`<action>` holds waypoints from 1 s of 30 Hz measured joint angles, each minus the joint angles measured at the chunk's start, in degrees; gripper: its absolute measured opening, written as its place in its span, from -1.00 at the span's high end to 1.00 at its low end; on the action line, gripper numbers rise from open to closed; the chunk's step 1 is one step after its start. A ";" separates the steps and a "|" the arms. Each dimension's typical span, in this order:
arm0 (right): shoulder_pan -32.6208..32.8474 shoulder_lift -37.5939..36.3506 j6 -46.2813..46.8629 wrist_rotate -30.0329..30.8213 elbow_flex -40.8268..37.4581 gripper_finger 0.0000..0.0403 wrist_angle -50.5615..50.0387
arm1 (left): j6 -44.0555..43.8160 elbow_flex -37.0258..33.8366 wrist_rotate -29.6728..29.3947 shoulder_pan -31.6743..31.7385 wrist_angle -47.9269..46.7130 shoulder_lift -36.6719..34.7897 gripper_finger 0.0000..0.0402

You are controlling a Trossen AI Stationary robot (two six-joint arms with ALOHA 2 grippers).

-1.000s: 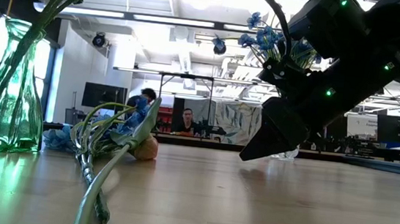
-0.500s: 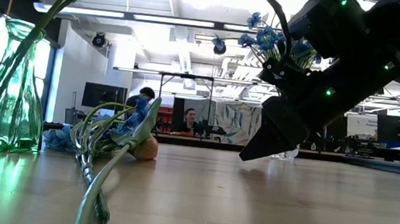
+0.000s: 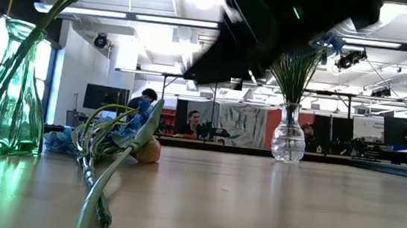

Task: Sort flowers into vase by color
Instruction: Put the top pink flower into the green vase

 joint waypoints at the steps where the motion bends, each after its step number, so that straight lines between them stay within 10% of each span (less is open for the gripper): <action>1: 0.00 0.00 -1.20 0.10 2.72 -0.25 -2.73 | 1.71 0.35 -1.05 -1.27 -0.59 -0.34 0.53; 11: 0.07 0.00 -3.89 11.95 30.74 0.44 -34.35 | 3.50 1.07 -15.66 -8.45 -7.82 -1.25 0.53; 18: -0.19 -0.05 -16.35 8.71 40.87 0.95 -27.72 | -2.78 1.08 -18.60 -8.52 -16.00 -1.25 0.53; 30: -3.82 0.57 -22.71 -5.91 39.20 0.99 -16.87 | -4.90 1.08 -19.28 -8.52 -17.85 -1.25 0.53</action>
